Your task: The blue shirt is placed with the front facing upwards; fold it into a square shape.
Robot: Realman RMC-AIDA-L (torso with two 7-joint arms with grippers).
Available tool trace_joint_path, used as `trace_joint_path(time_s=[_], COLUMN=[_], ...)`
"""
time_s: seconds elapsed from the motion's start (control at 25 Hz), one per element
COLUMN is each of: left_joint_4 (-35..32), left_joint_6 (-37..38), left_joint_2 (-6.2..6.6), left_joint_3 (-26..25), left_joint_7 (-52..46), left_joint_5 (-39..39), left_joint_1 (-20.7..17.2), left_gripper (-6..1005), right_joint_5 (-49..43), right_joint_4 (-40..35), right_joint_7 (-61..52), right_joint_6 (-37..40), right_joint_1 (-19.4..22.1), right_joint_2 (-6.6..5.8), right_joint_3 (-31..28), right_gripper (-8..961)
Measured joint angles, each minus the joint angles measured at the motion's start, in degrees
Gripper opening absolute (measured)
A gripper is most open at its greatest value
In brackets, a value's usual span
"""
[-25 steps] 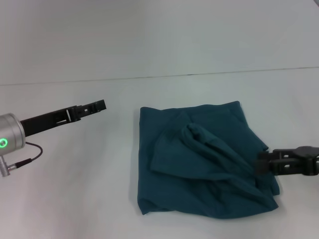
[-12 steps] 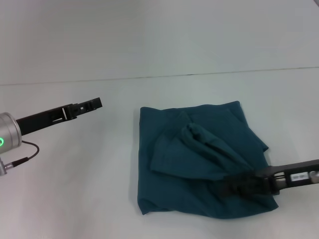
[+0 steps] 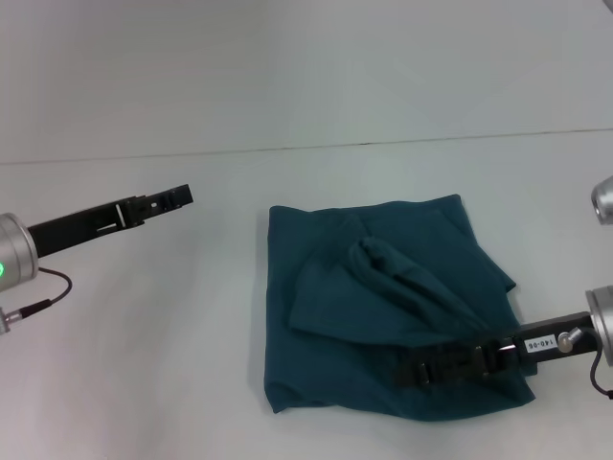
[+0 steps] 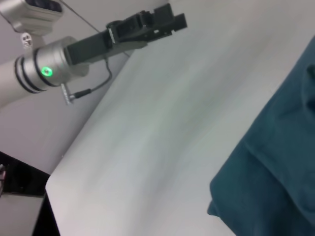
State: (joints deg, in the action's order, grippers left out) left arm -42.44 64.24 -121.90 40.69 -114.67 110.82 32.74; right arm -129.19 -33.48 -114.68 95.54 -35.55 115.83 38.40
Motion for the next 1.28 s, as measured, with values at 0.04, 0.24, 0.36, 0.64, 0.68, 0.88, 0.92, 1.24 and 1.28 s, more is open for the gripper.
trace_joint_path(time_s=[0.04, 0.24, 0.36, 0.64, 0.68, 0.88, 0.92, 1.24, 1.28], left_joint_4=[-0.1, -0.1, -0.1, -0.2, -0.2, -0.2, -0.2, -0.2, -0.2], left_joint_6=[0.0, 0.0, 0.1, 0.2, 0.3, 0.3, 0.2, 0.0, 0.0], left_joint_2=[0.00, 0.00, -0.04, -0.09, -0.09, -0.09, -0.09, -0.09, -0.09], left_joint_3=[0.0, 0.0, 0.0, 0.0, 0.0, 0.0, 0.0, 0.0, 0.0], left_joint_7=[0.0, 0.4, 0.7, 0.8, 0.8, 0.8, 0.8, 1.4, 1.5], left_joint_5=[0.0, 0.0, 0.0, -0.1, -0.1, -0.1, -0.1, -0.1, -0.1], left_joint_1=[0.0, -0.1, -0.1, -0.1, -0.1, -0.1, -0.1, -0.1, -0.1], left_gripper=[908, 908, 908, 907, 907, 907, 907, 908, 908], right_joint_5=[0.0, -0.2, -0.2, 0.2, 0.3, 1.2, 1.6, 5.0, 5.6], right_joint_4=[0.0, 0.0, 0.0, -0.5, -0.5, -0.6, -0.6, -0.8, -0.8], right_joint_7=[-0.5, -3.3, -4.4, -5.6, -5.6, -5.6, -5.6, -4.9, -4.8], right_joint_6=[-0.4, -2.8, -4.1, -8.0, -8.8, -11.6, -12.0, -15.8, -16.0], right_joint_1=[0.0, 0.0, 0.0, 0.0, 0.0, -0.2, -0.2, 0.4, 0.6], right_joint_2=[0.00, 0.01, 0.01, 0.76, 0.93, 1.67, 1.82, 2.83, 2.83], right_joint_3=[0.5, 2.5, 3.1, 2.4, 2.2, 1.6, 1.6, 1.6, 1.5], right_gripper=[916, 916, 916, 916, 916, 916, 916, 917, 917])
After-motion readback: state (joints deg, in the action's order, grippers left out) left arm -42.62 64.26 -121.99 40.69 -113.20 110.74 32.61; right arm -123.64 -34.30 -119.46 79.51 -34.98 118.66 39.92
